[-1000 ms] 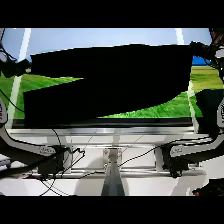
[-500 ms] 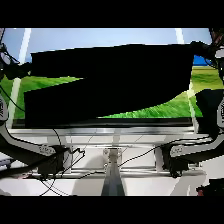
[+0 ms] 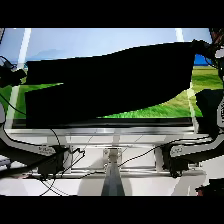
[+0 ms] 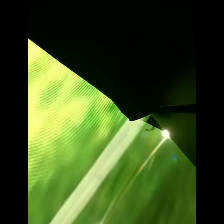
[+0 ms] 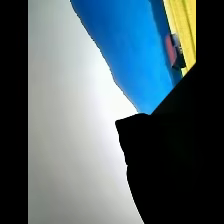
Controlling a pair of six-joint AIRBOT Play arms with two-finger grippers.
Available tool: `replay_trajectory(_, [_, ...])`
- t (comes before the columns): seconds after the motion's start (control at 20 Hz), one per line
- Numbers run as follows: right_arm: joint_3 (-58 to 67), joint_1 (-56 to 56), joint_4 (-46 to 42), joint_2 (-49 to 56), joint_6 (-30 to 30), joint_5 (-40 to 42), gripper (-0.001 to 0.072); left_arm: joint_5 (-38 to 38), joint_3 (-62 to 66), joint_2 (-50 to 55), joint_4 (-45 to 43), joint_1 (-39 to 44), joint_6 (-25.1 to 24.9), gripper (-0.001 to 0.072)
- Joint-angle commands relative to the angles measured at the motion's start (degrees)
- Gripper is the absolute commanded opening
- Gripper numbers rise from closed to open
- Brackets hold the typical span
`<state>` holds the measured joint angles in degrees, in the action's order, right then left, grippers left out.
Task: Fold the clothes and pants, and hang the long-sleeved shirts on hangers.
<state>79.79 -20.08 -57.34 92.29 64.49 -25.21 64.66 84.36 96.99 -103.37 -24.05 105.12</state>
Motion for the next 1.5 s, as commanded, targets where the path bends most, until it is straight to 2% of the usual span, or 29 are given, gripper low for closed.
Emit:
replay_trajectory(0.0, [0.0,0.0,0.0,0.0,0.0,0.1,0.0018,2.4,0.0,0.1,-1.0,-0.2,2.1,0.0007])
replay_trajectory(0.05, [0.0,0.0,-0.1,0.0,0.0,0.1,0.0089,2.3,0.0,0.2,-1.0,-0.2,2.1,0.0097])
replay_trajectory(0.15, [0.0,0.0,-0.1,0.0,0.0,0.2,0.0446,2.0,0.0,0.2,-0.9,-0.1,2.1,0.0582])
replay_trajectory(0.2, [0.0,0.0,-0.1,0.0,0.0,0.2,0.0467,2.0,0.0,0.2,-0.9,0.2,2.0,0.0612])
replay_trajectory(0.3, [0.0,0.0,-0.4,-0.1,0.0,-0.7,0.0467,2.1,0.0,0.2,-0.9,0.8,2.0,0.0612])
replay_trajectory(0.45, [0.1,-1.1,-5.6,-0.6,0.0,-6.4,0.0462,2.1,0.1,-0.3,-1.0,2.0,1.1,0.0611])
replay_trajectory(0.65, [0.1,-7.5,-9.4,-1.0,2.4,-23.3,0.0450,2.0,0.1,-3.5,-1.0,3.0,-2.2,0.0599])
replay_trajectory(0.7, [0.1,-10.1,-9.4,-1.0,2.6,-29.4,0.0326,2.0,0.1,-4.9,-1.0,3.1,-3.0,0.0598])
replay_trajectory(0.75, [0.1,-12.4,-9.4,-1.0,2.4,-35.5,0.0158,2.1,0.1,-6.4,-1.1,3.1,-4.6,0.0555])
replay_trajectory(0.85, [0.1,-17.1,-9.6,-1.0,1.9,-45.7,0.0151,4.2,0.1,-9.9,-2.1,3.0,-7.5,0.0140])
replay_trajectory(0.9, [0.1,-19.1,-9.5,-1.0,1.9,-49.8,0.0151,5.6,0.1,-11.6,-2.3,2.8,-7.7,0.0039])
replay_trajectory(0.95, [0.1,-21.0,-9.4,-1.0,1.8,-53.9,0.0151,7.6,0.1,-13.4,-2.5,2.6,-7.7,0.0007])
replay_trajectory(1.05, [-0.6,-23.9,-7.5,-1.1,0.2,-58.2,0.0151,11.6,0.1,-15.9,-2.4,2.5,-8.5,0.0006])
replay_trajectory(1.15, [-3.6,-26.8,0.7,-1.1,-1.1,-59.0,0.0151,14.1,-0.5,-18.3,-1.4,2.5,-13.2,0.0005])
replay_trajectory(1.25, [-8.5,-28.5,8.2,-1.1,-5.7,-61.6,0.0152,13.2,-3.0,-21.7,1.8,2.1,-15.9,0.0005])
replay_trajectory(1.4, [-15.9,-28.8,14.3,-1.1,-11.8,-63.3,0.0156,9.7,-10.4,-27.5,9.0,-0.2,-18.8,0.0004])
replay_trajectory(1.45, [-17.9,-28.8,16.0,-1.1,-13.0,-62.8,0.0213,8.4,-13.6,-29.5,12.2,-1.5,-19.9,0.0004])
